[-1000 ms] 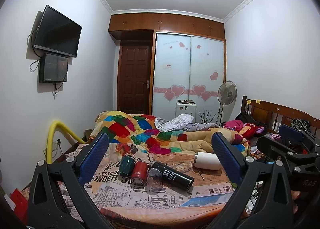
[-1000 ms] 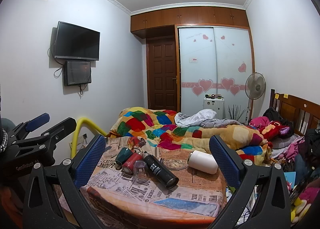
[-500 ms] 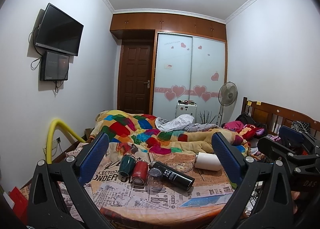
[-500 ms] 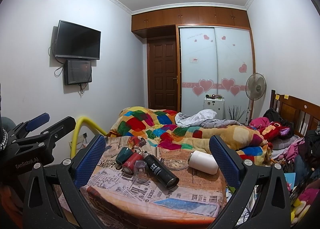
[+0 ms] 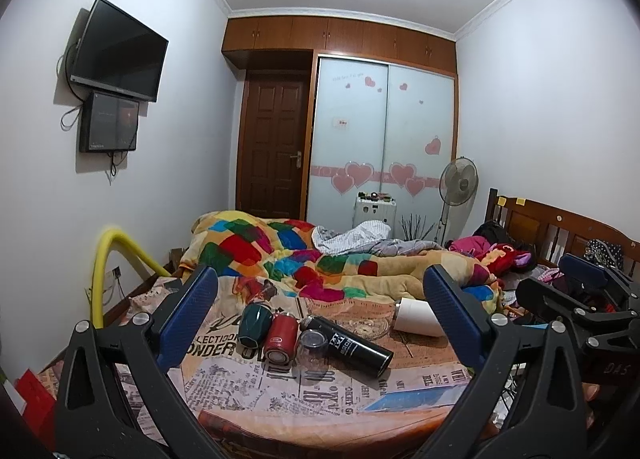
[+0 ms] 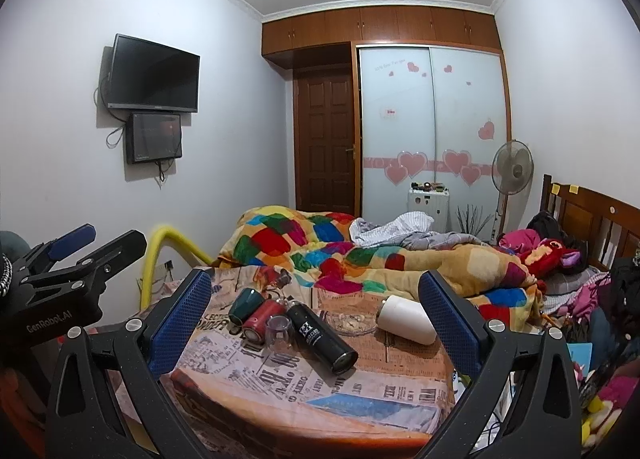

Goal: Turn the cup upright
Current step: 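Lower the right tool to the black thermos and close its fingers around it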

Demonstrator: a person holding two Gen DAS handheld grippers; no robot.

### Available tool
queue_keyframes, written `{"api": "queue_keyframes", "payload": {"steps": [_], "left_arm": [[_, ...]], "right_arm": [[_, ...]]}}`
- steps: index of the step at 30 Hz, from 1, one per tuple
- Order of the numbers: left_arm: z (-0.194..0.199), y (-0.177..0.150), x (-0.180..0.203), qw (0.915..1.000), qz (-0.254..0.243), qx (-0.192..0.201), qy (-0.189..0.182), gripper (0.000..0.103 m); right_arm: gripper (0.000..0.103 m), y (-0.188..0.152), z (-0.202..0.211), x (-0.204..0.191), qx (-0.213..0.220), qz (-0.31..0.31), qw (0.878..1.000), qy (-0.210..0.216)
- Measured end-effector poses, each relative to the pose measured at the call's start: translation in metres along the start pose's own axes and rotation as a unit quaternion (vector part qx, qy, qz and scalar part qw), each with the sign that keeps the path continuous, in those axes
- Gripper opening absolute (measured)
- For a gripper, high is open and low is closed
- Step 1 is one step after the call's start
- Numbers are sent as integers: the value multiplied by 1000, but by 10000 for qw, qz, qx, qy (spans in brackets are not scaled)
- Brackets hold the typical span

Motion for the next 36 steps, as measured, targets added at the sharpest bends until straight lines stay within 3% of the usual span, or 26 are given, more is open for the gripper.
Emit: {"api": "queue_keyframes", "payload": {"steps": [5, 11, 19, 28, 36], "left_arm": [[-27, -12, -10, 9995, 149, -281, -10, 103], [-73, -39, -32, 9951, 365, -910, 112, 103], [-147, -104, -67, 9753, 676, -2077, 313, 103], [-192, -156, -89, 9544, 905, -2828, 297, 103], [-204, -165, -99, 9507, 922, -2940, 360, 103]], "right_arm": [[103, -8, -19, 3, -224, 40, 9997, -67], [103, -29, -59, 8, -728, 104, 9972, -116], [103, -67, -137, 9, -1667, 554, 9843, -159], [103, -117, -229, -4, -2822, 1230, 9509, 320], [98, -148, -301, -21, -3692, 1566, 9129, 759]]}}
Point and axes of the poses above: each gripper's, at about its wrist camera, not at the fingertips, and z roughly against the way its jaws point, x to its right, y to its top, the point moved 4 cm from there along -z, roughly the way its jaws point, and after that the axes turned 7 degrees about -y, right-handed, at the moved point
